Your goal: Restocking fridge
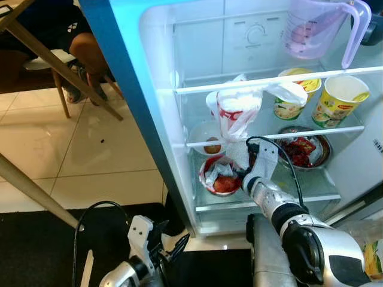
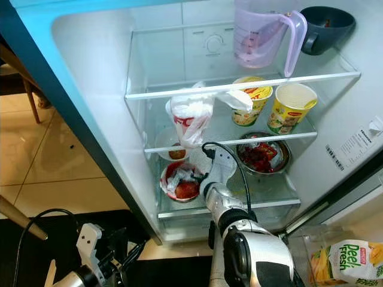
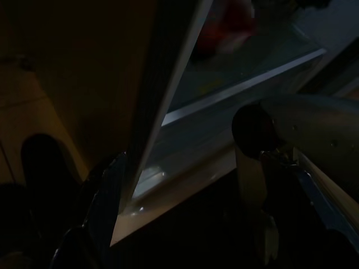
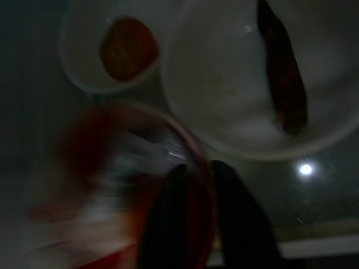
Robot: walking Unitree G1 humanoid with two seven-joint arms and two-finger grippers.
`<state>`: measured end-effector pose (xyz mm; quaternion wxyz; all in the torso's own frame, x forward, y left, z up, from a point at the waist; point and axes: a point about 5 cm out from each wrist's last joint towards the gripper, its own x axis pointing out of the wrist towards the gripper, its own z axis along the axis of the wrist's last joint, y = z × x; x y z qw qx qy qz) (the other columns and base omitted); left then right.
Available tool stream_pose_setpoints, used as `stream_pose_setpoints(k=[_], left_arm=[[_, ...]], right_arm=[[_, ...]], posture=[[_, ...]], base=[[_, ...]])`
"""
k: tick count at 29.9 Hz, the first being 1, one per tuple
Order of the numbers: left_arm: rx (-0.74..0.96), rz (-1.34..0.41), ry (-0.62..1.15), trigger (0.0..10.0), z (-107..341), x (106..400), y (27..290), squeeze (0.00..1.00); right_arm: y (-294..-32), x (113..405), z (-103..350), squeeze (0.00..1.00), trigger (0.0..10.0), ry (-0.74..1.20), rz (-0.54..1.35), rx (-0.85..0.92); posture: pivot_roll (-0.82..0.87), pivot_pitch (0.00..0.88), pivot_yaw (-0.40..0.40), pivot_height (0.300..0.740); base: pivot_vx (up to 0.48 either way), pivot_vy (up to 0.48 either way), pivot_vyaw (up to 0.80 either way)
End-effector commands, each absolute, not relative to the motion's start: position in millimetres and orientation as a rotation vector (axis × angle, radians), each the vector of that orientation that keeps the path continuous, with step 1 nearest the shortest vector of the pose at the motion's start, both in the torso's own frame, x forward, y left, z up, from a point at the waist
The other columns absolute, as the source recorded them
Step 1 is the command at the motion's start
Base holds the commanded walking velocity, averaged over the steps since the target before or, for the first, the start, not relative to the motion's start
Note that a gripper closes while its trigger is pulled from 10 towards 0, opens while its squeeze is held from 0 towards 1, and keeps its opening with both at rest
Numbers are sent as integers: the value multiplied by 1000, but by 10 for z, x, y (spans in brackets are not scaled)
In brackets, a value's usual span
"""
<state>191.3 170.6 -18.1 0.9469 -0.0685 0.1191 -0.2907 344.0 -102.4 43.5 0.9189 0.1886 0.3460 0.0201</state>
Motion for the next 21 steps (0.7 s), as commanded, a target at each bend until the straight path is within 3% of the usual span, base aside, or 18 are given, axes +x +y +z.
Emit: stream_pose_setpoints(k=[1,13,14,15,16,21], left_arm=[[-136,-583,259,10000,-207,1868,1727,0],[-138,-582,253,10000,-184,1939,1703,0],[-141,-585,253,10000,-182,1955,1691,0],[-144,-589,253,10000,-180,1975,1678,0],[-145,-592,253,10000,-179,1987,1670,0],[-160,-616,260,10000,-180,2029,1630,0]], right_arm=[[-998,3482,492,1000,10000,673,25,425],[-1225,3496,486,1000,10000,615,-18,475],[-1276,3507,502,851,10000,586,0,482],[-1323,3511,511,384,10000,564,19,492],[-1350,3511,515,0,10000,552,30,498],[-1455,3479,504,0,10000,490,124,501]], posture=[[71,202,40,449],[47,181,41,449],[40,174,39,449],[34,169,38,449],[34,169,38,449],[20,149,33,449]], base=[[0,0,0],[0,0,0],[0,0,0],[0,0,0],[0,0,0],[0,0,0]])
